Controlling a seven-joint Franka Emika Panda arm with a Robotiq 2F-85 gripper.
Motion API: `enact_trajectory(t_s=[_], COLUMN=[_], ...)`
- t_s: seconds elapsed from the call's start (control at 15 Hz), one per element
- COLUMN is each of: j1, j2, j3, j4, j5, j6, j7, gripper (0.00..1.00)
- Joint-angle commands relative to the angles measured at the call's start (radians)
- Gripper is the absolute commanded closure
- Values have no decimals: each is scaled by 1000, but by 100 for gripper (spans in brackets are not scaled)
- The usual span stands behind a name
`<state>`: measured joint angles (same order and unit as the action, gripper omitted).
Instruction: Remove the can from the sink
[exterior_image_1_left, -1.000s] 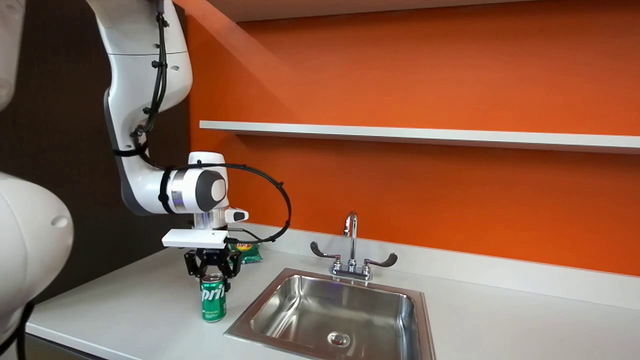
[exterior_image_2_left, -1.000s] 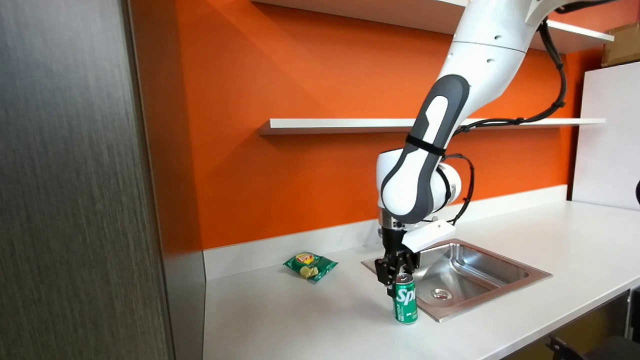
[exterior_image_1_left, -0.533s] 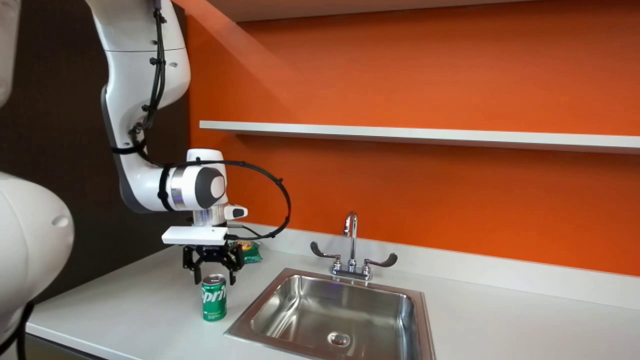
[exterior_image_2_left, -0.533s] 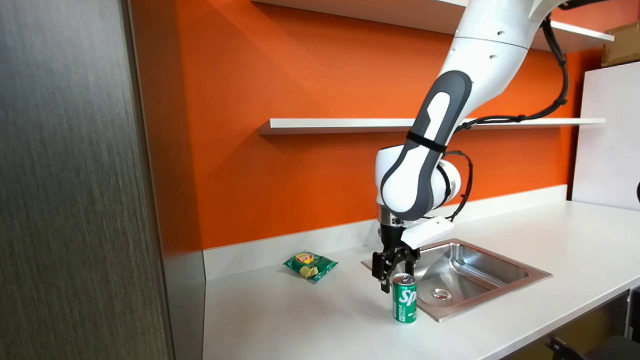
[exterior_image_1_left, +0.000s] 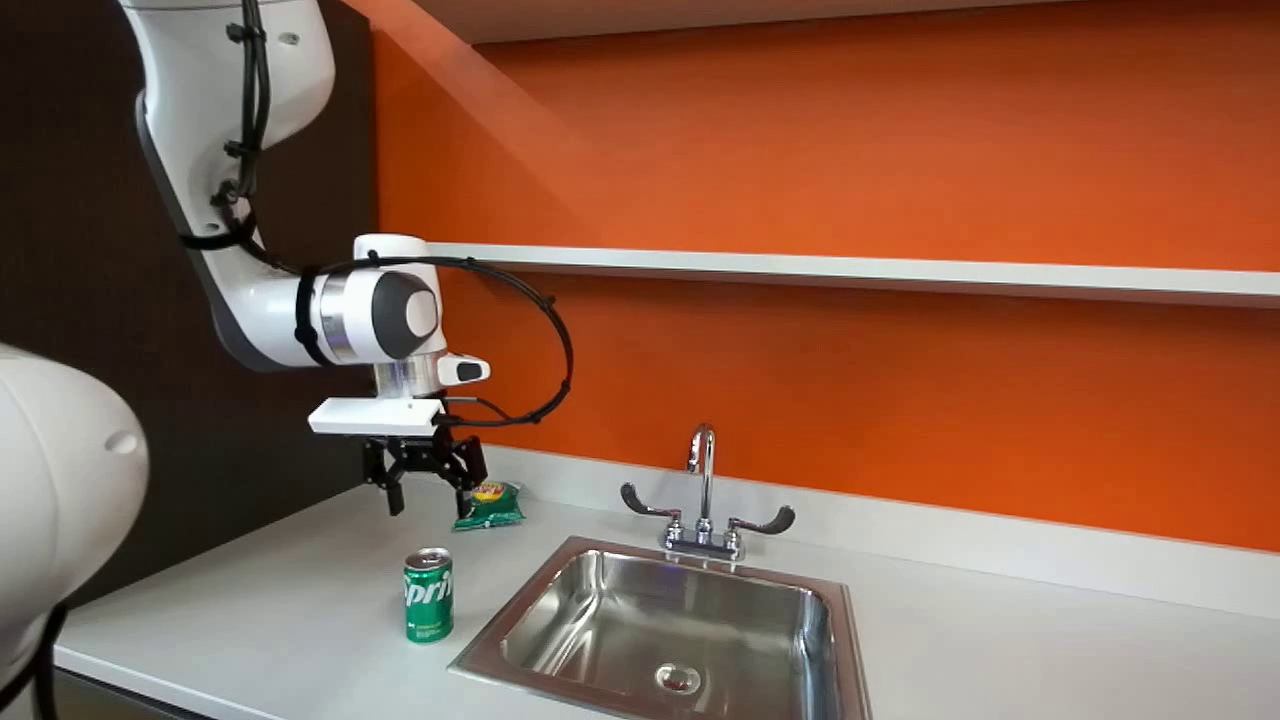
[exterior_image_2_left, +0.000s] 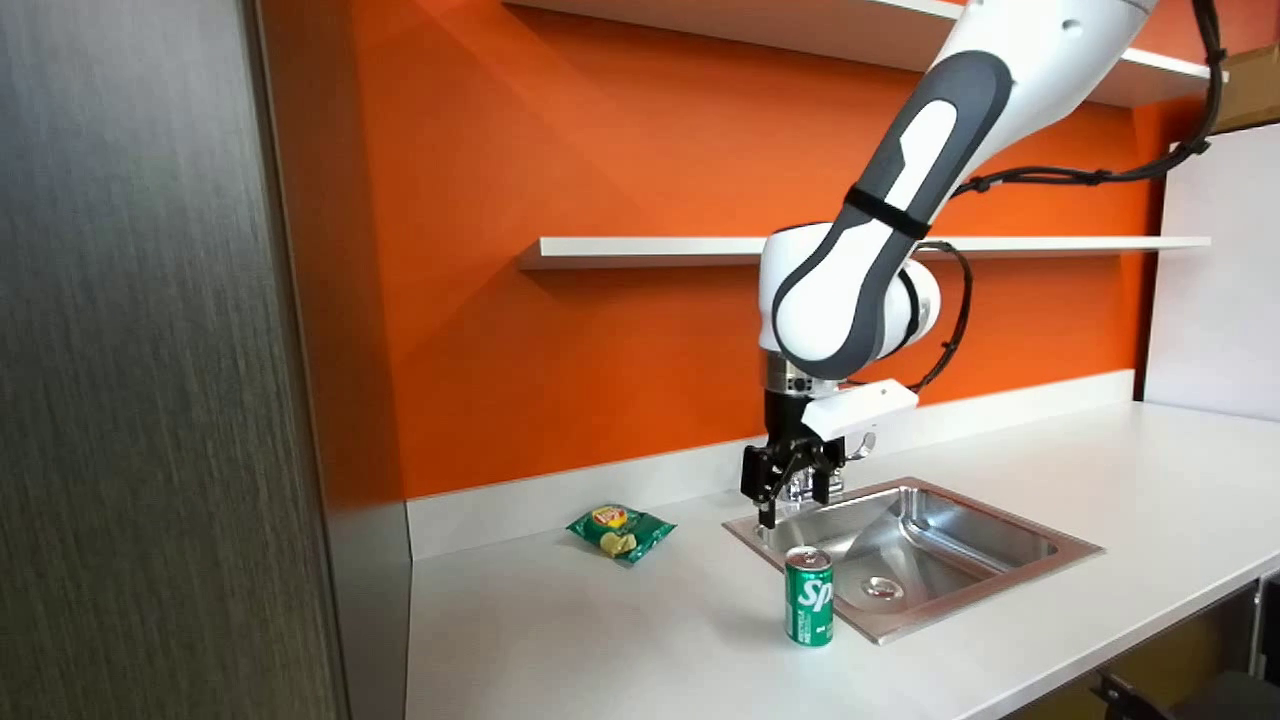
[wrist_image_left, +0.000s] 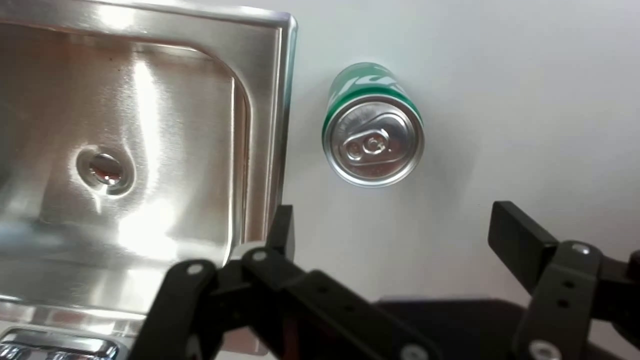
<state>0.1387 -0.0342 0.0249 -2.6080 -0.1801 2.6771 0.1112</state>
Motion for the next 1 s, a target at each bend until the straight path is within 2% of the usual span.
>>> enact_trajectory(t_s=[0.0, 0.47, 0.6, 0.67, 0.93], j1=[-25, -54, -77, -61, -75], j2=[-163, -407, -477, -373, -450], j3=[34, 35, 44, 37, 40], j4=[-65, -146, -175, -123, -160], j5=[10, 79, 53, 81, 80], j6=[-98, -291, -348, -294, -330], j7=[84, 98, 102, 70, 70], gripper=[0, 0, 0, 0, 0])
